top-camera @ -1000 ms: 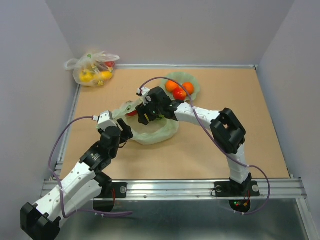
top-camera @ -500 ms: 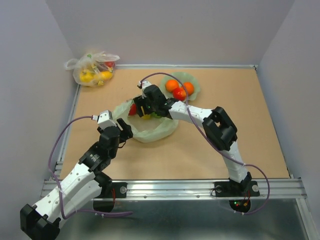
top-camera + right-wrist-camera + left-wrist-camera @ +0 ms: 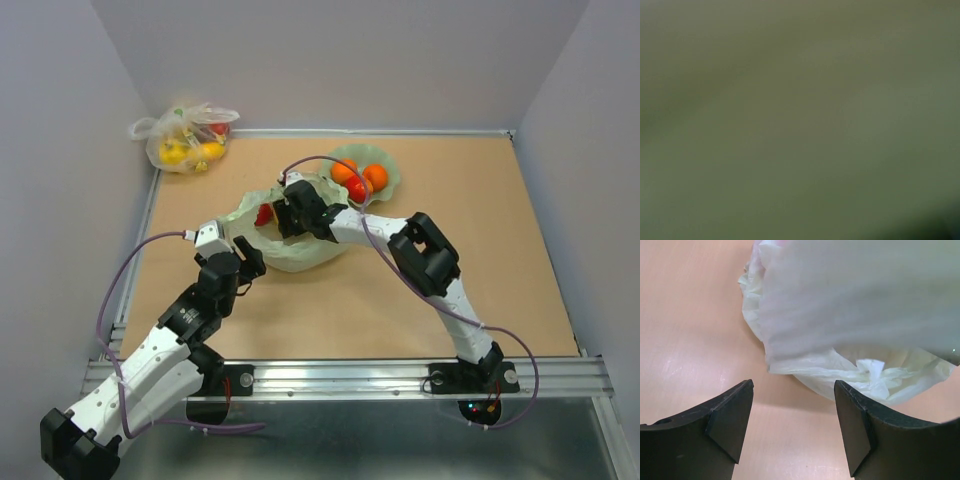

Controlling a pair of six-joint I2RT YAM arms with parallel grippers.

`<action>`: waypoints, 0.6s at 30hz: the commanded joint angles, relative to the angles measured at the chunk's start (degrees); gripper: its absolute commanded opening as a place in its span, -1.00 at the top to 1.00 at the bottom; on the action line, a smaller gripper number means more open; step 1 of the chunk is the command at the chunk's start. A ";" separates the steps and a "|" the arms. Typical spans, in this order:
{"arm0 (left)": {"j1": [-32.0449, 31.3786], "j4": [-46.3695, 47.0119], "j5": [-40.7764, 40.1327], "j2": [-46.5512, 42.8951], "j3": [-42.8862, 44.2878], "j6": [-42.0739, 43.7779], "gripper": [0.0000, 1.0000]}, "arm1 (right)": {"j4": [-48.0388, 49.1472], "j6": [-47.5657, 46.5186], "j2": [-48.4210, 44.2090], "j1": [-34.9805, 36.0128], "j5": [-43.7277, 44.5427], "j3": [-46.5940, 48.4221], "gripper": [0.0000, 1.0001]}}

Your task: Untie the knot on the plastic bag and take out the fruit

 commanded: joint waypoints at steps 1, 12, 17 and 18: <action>0.11 1.59 -0.42 -0.68 0.94 0.79 -0.53 | 2.92 1.15 -1.50 0.37 0.73 1.29 0.00; 0.03 0.53 -1.38 -2.96 1.90 0.79 -0.53 | 8.81 -0.96 -16.69 1.42 -6.91 -16.19 0.99; 0.03 0.62 -1.29 -5.25 4.01 2.98 -0.53 | 8.90 -2.19 -23.63 3.44 -11.48 -26.98 0.99; 0.03 0.71 -1.04 -5.34 4.45 3.77 -0.53 | 8.81 -2.19 -24.70 4.06 -12.18 -28.49 0.99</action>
